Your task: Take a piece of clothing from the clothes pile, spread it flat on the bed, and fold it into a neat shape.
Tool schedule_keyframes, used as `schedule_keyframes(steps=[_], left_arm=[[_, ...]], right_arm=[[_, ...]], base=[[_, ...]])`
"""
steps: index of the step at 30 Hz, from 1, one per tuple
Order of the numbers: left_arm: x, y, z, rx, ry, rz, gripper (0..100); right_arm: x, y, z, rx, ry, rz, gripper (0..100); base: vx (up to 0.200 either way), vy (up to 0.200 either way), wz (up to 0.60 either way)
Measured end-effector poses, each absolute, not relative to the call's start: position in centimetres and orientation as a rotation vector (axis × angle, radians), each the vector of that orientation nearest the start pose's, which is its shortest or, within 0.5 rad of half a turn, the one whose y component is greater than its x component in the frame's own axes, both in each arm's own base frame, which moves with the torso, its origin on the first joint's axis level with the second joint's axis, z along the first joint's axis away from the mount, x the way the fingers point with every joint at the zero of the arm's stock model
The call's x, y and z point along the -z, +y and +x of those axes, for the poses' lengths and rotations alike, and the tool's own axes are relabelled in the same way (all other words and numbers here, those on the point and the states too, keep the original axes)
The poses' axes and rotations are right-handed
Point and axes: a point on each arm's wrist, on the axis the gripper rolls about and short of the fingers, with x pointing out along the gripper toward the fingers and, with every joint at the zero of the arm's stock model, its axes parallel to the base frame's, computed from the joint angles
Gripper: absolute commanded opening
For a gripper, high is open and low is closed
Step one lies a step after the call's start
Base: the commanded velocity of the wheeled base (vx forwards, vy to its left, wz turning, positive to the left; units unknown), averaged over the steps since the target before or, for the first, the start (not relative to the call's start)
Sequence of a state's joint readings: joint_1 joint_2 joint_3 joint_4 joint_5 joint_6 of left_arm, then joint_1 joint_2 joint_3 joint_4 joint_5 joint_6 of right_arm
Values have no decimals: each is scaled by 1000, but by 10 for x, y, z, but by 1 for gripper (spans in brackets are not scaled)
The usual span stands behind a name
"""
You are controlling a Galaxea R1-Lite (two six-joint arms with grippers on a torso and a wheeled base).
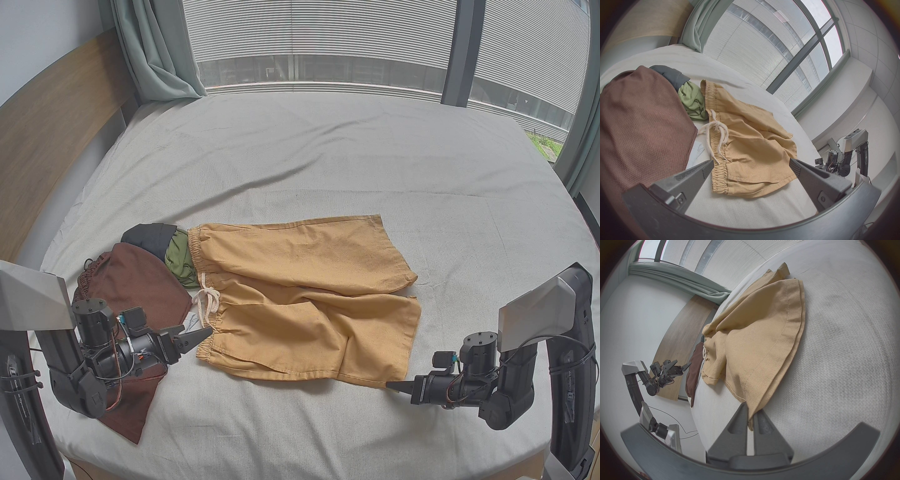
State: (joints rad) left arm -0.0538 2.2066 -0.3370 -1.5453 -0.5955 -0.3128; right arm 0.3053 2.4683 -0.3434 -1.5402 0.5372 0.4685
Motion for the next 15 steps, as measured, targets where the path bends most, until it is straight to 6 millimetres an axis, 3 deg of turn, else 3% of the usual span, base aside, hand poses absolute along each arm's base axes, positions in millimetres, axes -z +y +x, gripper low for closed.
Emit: schedule_keyframes(steps=[15], left_arm=[[7,-30,292,577,512,-413,100]], right_arm=[[57,98,273,-663,778,494,0]], base=[[0,0,0]])
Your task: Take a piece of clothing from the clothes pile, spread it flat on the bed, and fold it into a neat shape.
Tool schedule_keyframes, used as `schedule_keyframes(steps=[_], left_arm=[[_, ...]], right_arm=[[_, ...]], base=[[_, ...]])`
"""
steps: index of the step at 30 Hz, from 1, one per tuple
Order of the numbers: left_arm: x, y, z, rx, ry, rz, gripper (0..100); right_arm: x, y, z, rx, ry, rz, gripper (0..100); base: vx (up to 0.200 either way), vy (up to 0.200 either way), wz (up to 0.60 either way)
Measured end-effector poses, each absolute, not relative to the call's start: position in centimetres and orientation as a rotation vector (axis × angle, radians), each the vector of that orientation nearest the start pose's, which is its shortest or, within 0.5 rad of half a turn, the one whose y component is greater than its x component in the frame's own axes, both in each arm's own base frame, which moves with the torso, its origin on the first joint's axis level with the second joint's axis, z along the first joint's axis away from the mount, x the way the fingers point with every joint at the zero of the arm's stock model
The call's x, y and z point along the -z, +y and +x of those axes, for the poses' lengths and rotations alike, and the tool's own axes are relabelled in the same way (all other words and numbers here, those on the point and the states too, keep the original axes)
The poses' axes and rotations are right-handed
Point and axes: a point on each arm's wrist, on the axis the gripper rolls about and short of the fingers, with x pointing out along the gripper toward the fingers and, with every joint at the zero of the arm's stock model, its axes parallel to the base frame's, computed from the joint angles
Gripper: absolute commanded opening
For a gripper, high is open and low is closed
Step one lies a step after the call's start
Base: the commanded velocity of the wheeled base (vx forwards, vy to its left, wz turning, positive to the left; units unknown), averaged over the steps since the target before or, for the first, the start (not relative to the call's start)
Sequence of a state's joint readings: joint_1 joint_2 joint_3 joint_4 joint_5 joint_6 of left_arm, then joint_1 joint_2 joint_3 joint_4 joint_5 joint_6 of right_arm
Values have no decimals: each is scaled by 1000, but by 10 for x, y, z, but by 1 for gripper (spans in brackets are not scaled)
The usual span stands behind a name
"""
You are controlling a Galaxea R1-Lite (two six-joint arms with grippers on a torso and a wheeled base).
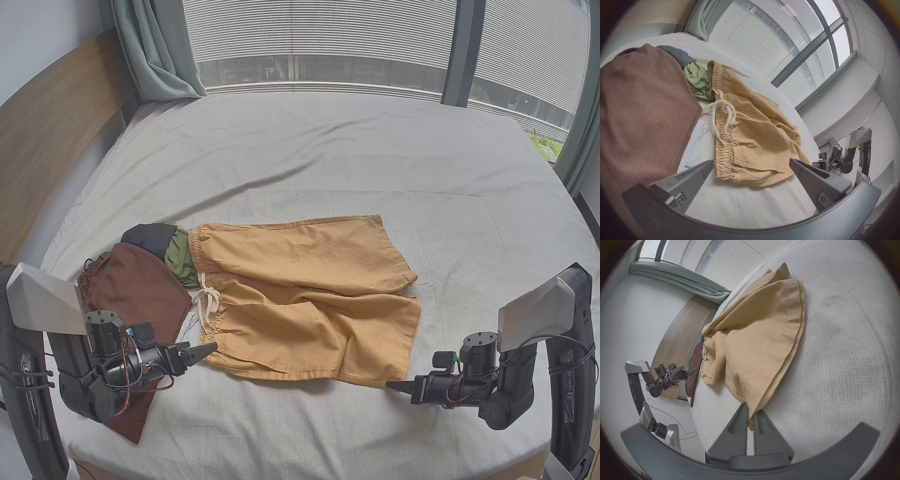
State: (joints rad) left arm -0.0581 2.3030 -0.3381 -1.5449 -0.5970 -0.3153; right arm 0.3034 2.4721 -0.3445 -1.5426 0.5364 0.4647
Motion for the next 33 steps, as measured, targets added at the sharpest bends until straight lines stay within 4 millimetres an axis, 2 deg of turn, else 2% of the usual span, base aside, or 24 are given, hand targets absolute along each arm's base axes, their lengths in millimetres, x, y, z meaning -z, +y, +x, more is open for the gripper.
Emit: schedule_keyframes(steps=[25,33], left_arm=[[42,-31,303,552,585,-447,100],[46,-40,310,508,591,-492,100]], right_arm=[[57,98,274,-663,774,493,0],[57,98,275,-664,772,493,0]], base=[[0,0,0],[0,0,0]])
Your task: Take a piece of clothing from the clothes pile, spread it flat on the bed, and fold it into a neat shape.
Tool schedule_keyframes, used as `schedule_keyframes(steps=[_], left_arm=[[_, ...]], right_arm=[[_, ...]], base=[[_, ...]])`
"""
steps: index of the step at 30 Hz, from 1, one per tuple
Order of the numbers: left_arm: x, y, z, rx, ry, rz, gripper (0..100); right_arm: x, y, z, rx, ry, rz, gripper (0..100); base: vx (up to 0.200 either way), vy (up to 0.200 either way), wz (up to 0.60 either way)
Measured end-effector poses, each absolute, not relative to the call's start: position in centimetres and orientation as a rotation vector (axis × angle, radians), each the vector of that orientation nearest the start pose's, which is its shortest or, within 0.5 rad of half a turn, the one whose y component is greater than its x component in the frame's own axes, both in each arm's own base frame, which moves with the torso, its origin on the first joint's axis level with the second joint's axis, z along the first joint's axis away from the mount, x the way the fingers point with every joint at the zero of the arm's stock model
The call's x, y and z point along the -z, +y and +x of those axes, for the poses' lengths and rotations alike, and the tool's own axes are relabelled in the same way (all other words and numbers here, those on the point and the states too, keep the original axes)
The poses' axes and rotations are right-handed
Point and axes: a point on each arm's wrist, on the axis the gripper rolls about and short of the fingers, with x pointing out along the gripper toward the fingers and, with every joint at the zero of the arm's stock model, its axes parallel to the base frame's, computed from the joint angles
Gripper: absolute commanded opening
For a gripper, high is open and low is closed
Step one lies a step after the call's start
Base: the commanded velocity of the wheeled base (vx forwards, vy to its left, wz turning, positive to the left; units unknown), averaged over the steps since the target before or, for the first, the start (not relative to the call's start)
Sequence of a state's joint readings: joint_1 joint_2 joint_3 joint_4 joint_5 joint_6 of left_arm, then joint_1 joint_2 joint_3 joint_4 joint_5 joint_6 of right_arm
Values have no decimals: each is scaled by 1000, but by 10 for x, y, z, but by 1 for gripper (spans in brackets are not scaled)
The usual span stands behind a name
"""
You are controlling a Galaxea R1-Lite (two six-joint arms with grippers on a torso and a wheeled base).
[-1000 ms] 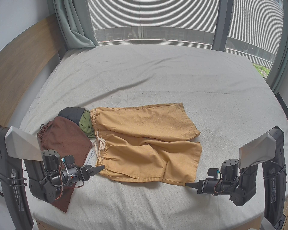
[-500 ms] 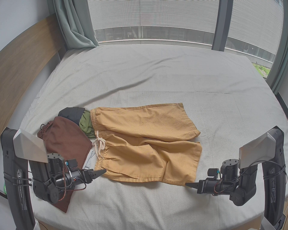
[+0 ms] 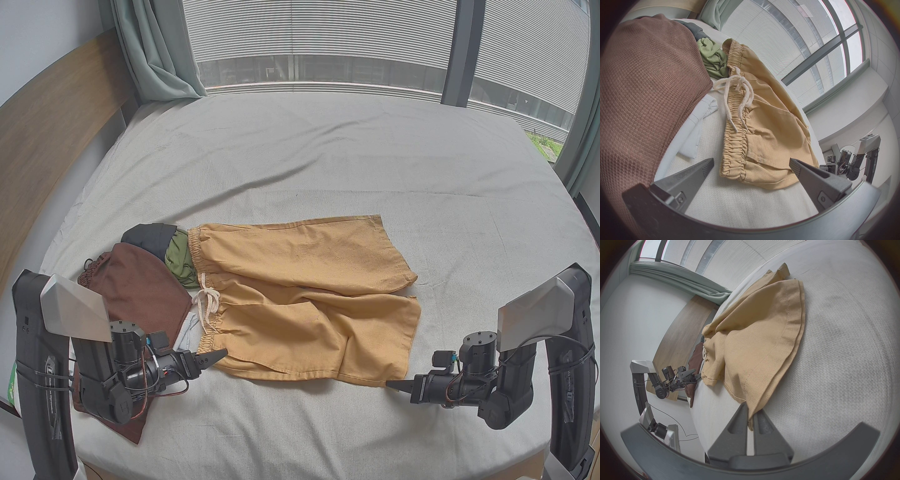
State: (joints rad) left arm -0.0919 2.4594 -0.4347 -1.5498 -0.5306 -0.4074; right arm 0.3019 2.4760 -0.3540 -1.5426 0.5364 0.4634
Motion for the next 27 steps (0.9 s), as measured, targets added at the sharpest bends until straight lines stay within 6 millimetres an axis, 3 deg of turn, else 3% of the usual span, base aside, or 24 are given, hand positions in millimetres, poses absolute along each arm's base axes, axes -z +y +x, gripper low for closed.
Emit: schedule_keyframes(steps=[2,3,18,27], left_arm=[[47,-41,311,504,590,-493,100],[47,-41,311,505,589,-493,0],[51,-41,311,501,602,-498,0],[38,-32,294,493,617,-499,0]], right_arm=[[57,98,275,-664,772,493,0],[57,98,275,-664,772,493,0],[57,95,271,-660,785,491,0],[53,81,261,-674,793,451,0]], base=[[0,0,0],[0,0,0],[0,0,0],[0,0,0]])
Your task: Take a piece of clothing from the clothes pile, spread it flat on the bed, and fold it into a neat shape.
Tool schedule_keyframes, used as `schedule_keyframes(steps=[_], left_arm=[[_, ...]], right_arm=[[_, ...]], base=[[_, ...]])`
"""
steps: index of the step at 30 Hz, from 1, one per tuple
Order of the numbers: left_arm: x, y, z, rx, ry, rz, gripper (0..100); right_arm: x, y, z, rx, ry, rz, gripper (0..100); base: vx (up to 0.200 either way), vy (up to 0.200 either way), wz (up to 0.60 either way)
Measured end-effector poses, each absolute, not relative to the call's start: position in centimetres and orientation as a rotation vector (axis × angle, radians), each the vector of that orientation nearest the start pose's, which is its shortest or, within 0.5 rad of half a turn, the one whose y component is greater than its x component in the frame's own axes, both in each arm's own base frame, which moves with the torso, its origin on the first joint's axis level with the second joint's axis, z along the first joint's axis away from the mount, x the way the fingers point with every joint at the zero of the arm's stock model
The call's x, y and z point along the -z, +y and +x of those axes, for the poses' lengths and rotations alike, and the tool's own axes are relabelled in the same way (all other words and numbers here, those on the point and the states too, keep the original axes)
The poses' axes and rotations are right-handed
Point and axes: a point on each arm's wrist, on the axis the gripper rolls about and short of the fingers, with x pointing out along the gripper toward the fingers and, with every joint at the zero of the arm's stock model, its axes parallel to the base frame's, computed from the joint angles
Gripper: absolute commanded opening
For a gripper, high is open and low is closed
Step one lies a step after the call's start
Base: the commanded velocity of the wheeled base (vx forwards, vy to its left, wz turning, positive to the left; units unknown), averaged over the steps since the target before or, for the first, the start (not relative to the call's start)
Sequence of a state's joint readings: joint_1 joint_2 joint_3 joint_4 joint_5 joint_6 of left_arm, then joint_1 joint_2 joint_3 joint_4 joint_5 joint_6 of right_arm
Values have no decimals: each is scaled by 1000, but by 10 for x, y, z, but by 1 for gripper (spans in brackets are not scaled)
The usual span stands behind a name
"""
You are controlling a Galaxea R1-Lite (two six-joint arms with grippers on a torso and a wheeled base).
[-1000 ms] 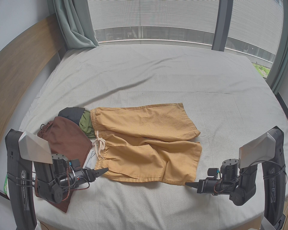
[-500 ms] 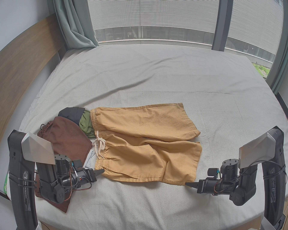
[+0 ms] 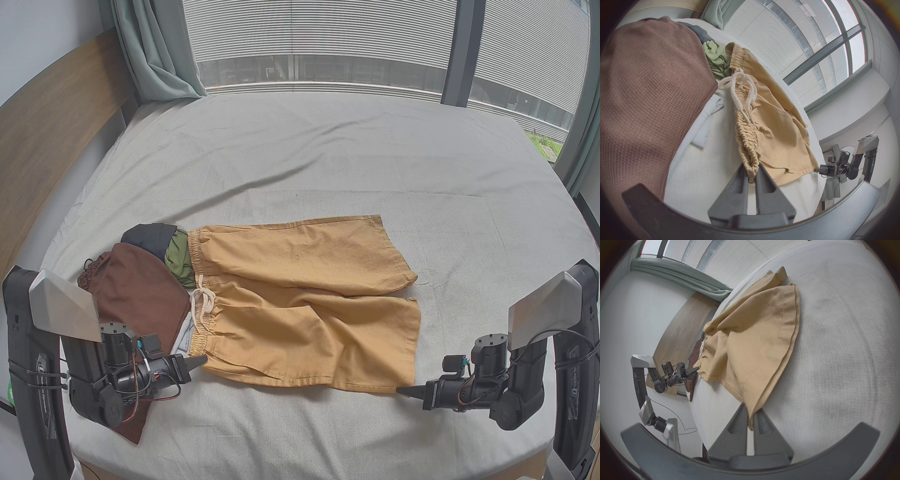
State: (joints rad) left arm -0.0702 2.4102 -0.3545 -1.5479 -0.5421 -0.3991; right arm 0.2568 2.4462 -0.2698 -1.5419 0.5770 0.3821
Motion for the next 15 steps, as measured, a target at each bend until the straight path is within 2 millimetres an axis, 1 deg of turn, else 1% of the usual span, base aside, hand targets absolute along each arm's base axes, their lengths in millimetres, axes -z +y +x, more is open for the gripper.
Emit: schedule_keyframes(steps=[6,9,15], left_arm=[[32,-31,279,492,643,-491,0],[33,-30,270,493,668,-481,0],[34,-28,261,495,703,-486,0]], right_arm=[[50,67,250,-668,804,429,0],[48,61,245,-656,809,421,0],[47,55,240,-647,812,396,0]], base=[[0,0,0],[0,0,0],[0,0,0]])
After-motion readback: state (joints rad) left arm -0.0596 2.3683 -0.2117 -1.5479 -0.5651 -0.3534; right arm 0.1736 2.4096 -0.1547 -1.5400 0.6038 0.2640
